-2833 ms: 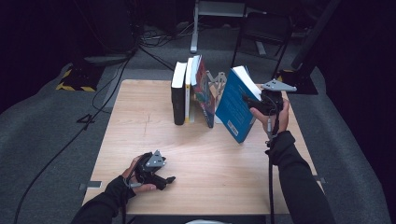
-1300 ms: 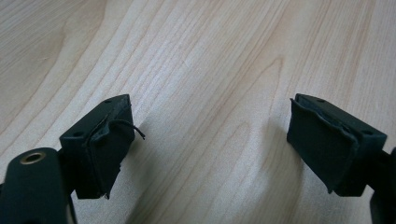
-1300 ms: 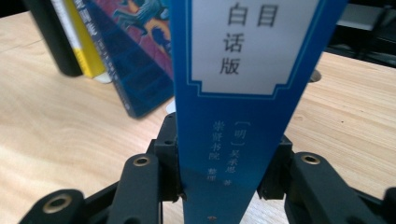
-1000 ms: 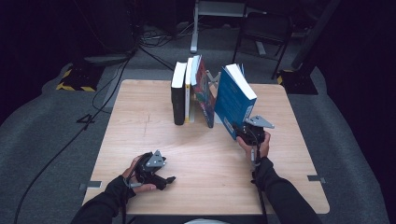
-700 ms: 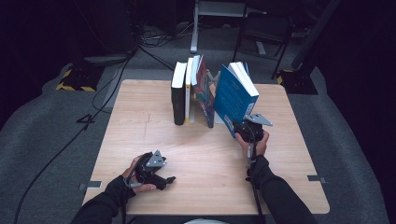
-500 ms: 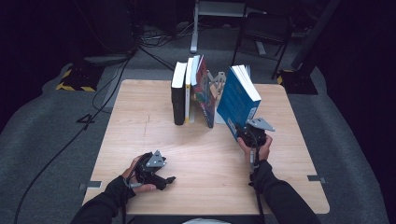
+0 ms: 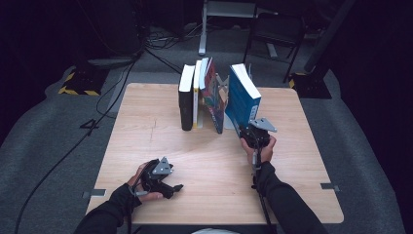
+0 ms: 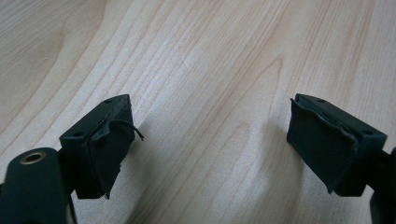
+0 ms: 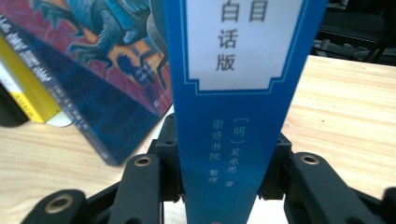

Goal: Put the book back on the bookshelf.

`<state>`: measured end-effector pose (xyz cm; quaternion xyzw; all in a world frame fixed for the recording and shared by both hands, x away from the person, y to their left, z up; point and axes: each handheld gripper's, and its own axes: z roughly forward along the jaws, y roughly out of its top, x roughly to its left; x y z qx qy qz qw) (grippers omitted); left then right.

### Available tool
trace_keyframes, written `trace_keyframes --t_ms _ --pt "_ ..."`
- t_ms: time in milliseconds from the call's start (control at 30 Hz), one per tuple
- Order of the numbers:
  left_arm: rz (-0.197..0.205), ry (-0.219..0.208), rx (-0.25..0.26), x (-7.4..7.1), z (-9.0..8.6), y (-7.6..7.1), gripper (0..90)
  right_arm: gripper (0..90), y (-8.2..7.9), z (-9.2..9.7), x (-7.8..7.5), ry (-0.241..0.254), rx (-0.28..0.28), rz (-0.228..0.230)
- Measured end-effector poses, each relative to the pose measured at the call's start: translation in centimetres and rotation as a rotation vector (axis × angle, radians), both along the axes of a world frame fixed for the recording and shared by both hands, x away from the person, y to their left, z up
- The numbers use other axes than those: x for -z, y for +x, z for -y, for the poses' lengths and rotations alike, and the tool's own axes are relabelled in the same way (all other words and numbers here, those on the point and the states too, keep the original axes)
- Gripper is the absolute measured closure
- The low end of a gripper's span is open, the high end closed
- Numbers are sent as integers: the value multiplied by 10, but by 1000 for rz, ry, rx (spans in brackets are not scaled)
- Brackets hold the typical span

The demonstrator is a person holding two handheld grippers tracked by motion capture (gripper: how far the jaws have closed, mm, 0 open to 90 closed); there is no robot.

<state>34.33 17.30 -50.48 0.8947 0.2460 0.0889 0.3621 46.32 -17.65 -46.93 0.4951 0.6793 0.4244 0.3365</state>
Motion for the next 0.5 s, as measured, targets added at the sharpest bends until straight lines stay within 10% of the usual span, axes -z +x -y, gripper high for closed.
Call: trace_keyframes --t_ms 500 --pt "-1 0 1 0 0 0 151 602 24 -6 3 6 15 6"
